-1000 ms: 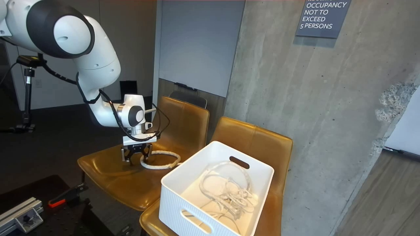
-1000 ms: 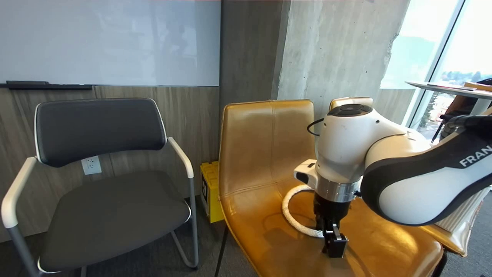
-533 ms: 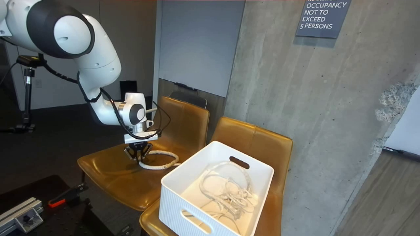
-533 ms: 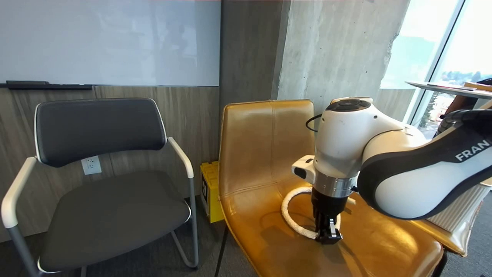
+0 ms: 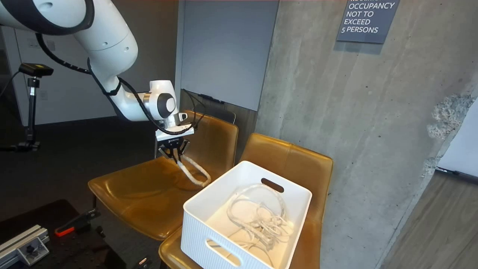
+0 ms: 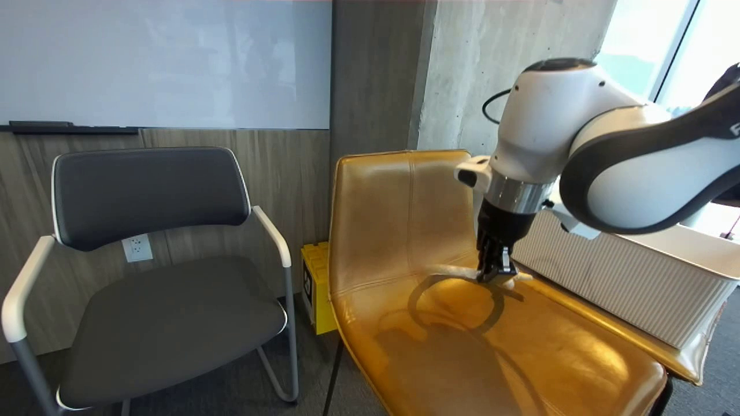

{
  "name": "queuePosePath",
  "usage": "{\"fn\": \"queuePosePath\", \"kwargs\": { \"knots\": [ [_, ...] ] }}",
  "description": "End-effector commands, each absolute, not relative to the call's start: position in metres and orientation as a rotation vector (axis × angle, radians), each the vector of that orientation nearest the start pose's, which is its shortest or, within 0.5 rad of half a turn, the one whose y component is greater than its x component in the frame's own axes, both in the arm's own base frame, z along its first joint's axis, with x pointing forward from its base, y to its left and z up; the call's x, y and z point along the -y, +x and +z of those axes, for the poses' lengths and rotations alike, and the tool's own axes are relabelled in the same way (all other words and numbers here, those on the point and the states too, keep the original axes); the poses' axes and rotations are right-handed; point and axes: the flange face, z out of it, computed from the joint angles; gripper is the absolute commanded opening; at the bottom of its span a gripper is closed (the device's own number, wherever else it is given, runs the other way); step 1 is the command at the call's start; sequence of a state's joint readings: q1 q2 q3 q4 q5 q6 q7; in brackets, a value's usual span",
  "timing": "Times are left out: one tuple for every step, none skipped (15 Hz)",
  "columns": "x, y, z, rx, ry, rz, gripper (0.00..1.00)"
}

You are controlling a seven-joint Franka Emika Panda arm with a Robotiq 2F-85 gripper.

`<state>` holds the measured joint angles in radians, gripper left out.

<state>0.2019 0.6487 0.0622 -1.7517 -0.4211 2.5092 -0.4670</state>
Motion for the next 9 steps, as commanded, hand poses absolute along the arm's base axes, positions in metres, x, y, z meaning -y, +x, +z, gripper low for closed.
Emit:
{"fn": "queuePosePath", "kwargs": {
  "knots": [
    [-0.153,0.647,0.306,1.694,-3.041,-0.307,0.04],
    [-0.146,0.647,0.332,1.688,-3.070,-0.356,0.04],
    [-0.138,0.647,0.358,1.680,-3.096,-0.406,0.04],
    [-0.130,0.646,0.384,1.667,-3.125,-0.447,0.04],
    [-0.122,0.643,0.410,1.658,-3.150,-0.482,0.04],
    [-0.113,0.640,0.436,1.641,-3.179,-0.514,0.04],
    [-0.103,0.637,0.462,1.616,-3.207,-0.542,0.04],
    [-0.091,0.634,0.488,1.583,-3.236,-0.568,0.04],
    [-0.079,0.629,0.512,1.546,-3.264,-0.593,0.04]
  ]
}}
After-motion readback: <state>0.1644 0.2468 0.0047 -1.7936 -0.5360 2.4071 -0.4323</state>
